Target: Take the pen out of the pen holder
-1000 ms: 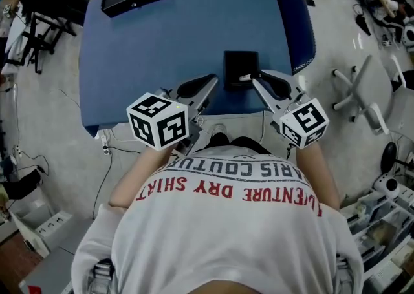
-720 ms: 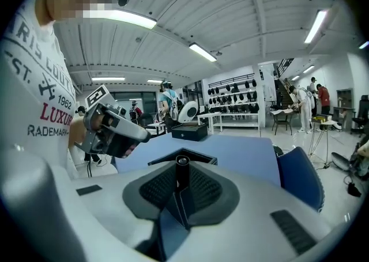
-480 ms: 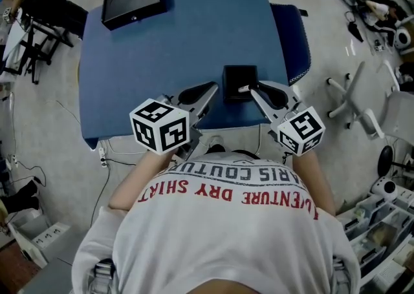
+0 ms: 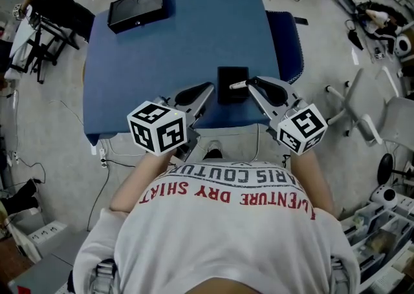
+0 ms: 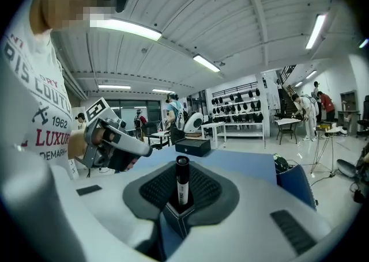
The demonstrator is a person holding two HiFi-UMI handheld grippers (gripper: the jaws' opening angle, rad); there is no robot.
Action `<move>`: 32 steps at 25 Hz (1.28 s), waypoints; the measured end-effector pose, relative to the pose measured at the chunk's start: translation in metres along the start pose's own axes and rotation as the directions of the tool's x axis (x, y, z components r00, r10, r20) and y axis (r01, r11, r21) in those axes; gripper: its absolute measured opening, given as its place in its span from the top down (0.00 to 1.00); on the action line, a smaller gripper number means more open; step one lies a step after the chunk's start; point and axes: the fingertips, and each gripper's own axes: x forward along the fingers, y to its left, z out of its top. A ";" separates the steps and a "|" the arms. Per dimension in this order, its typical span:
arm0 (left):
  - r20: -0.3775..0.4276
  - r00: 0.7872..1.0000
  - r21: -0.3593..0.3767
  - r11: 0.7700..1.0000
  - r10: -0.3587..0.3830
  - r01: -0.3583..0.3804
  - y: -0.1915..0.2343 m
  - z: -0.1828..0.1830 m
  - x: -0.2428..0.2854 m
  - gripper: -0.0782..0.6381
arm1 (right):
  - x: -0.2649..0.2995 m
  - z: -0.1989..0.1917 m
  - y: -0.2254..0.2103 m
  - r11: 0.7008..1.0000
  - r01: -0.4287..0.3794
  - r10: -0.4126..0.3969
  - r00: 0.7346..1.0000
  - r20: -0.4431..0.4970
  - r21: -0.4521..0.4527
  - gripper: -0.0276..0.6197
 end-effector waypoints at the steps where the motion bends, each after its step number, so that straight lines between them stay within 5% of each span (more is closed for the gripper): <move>1: 0.007 1.000 0.002 1.000 0.006 -0.006 -0.005 0.000 -0.002 0.85 | -0.004 0.005 0.001 1.000 -0.004 0.004 1.000 0.011 -0.003 0.84; 16: 0.090 0.995 0.053 0.998 0.035 -0.039 -0.074 -0.008 -0.047 0.85 | -0.090 0.068 0.051 0.994 -0.025 0.044 0.984 0.173 -0.110 0.84; 32: 0.063 0.998 0.081 0.997 -0.001 -0.004 -0.131 -0.055 -0.058 0.85 | -0.152 0.029 0.077 0.997 -0.022 0.035 0.985 0.168 -0.074 0.84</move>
